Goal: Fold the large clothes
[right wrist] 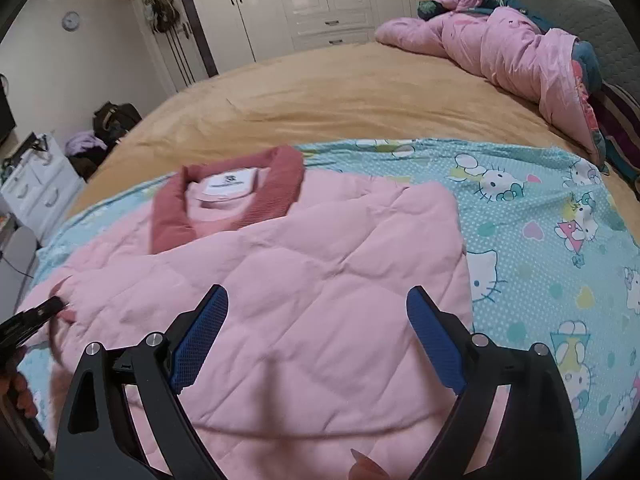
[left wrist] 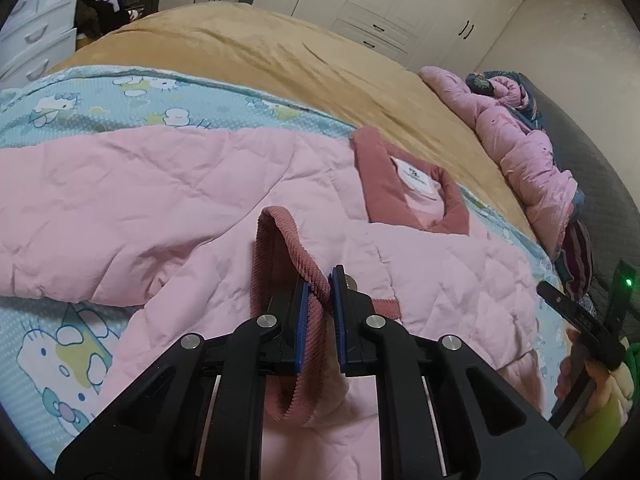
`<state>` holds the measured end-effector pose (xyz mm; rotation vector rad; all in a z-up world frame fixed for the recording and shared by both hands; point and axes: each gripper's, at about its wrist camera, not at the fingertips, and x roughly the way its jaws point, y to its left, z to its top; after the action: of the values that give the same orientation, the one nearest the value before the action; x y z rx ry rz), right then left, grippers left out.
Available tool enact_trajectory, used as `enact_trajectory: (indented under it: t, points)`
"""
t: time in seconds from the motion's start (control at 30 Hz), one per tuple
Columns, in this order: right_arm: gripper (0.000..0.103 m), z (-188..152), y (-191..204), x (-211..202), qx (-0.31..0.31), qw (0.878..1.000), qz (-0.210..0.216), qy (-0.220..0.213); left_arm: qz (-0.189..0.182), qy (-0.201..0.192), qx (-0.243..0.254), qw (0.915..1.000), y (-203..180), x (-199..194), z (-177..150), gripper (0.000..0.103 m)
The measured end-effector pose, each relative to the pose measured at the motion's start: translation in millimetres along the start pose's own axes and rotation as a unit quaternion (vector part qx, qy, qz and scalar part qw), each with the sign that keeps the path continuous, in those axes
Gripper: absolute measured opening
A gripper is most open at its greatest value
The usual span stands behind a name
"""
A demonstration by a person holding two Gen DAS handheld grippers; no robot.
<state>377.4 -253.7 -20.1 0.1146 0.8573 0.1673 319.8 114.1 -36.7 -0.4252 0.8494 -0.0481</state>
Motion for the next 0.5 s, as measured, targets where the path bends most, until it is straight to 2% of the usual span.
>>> enact_trajectory:
  t: [0.17, 0.27, 0.4, 0.43, 0.5]
  points:
    - [0.09, -8, -24, 48, 0.038, 0.997, -0.015, 0.068, 0.005, 0.006, 0.0, 1.0, 2, 8, -3, 0.005]
    - [0.09, -19, -35, 61, 0.059, 0.996, -0.016, 0.072, 0.014, 0.017, 0.006, 0.9997, 1, 18, -7, 0.005]
    - [0.091, -22, -29, 67, 0.041, 0.996, -0.032, 0.074, 0.022, 0.027, 0.005, 0.9994, 3, 25, -9, 0.006]
    - [0.091, -20, -29, 64, 0.045, 0.996, -0.031, 0.075, 0.019, 0.025, 0.008, 0.9995, 1, 22, -9, 0.008]
    - [0.091, -17, -30, 49, 0.062, 0.996, -0.016, 0.061, 0.015, 0.01, 0.025, 0.9995, -5, 9, -7, 0.024]
